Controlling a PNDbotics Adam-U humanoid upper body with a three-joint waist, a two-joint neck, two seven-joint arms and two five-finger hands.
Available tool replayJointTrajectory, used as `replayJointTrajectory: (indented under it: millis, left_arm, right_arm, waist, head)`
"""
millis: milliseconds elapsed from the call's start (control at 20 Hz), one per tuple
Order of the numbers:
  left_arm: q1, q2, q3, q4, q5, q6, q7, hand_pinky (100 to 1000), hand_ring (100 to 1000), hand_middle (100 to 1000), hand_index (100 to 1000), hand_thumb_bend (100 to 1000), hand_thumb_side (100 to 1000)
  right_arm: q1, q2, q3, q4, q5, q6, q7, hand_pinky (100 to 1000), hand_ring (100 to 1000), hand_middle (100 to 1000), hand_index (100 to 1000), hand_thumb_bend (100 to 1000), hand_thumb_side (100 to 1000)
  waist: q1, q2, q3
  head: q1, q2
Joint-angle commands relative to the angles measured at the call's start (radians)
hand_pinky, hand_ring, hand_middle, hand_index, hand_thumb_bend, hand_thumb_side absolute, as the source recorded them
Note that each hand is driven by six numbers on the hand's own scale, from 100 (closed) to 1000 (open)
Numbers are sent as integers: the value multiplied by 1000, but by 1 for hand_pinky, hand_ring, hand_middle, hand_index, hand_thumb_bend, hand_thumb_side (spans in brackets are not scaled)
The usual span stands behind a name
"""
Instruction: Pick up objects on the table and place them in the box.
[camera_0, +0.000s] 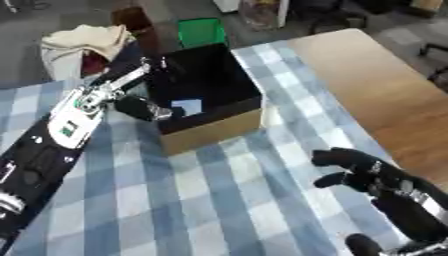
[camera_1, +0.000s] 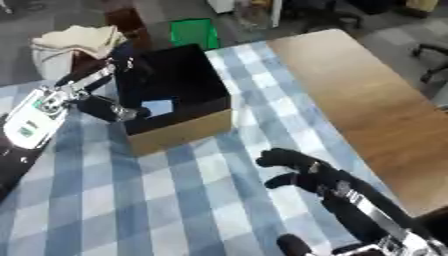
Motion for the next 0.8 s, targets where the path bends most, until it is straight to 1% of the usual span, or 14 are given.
replayJointTrajectory:
  millis: [50,250,350,500,650,800]
  left_arm:
    - [3,60,16,-91,128,27,8,1000,713,772,827,707,382]
    - [69,119,33,-254,351,94,25,1000,693,747,803,649,334]
    - [112,146,51,-341,456,125,35,1000,687,741,795,641,312]
    - [190,176,79,-479,598,138,43,1000,691,742,795,641,273]
    - [272,197,108,-609,683,142,50,1000,694,744,797,649,252]
    - [342,199,133,-716,728,153,59,1000,695,745,798,653,242]
  right_arm:
    - [1,-14,-5,-14,-8,-5,0,798,1000,880,1000,249,334]
    - [14,-20,-15,-11,-2,-6,-8,798,1000,880,1000,249,335]
    - [20,-24,-20,-10,2,-8,-15,798,1000,880,1000,248,337]
    - [31,-27,-33,-4,5,-7,-37,796,1000,878,1000,238,354]
    - [39,-28,-41,-1,7,-8,-57,797,1000,878,1000,236,359]
    - [46,-29,-45,0,14,-11,-67,799,1000,878,1000,237,359]
  waist:
    - [-13,-24,11]
    - [-20,-32,56]
    - [-22,-35,83]
    - [-23,-40,125]
    - [-30,-44,165]
    - [-39,-46,200]
  head:
    - [-7,1]
    - [-15,14]
    - [-22,20]
    - [-27,28]
    - [-30,39]
    - [-32,49]
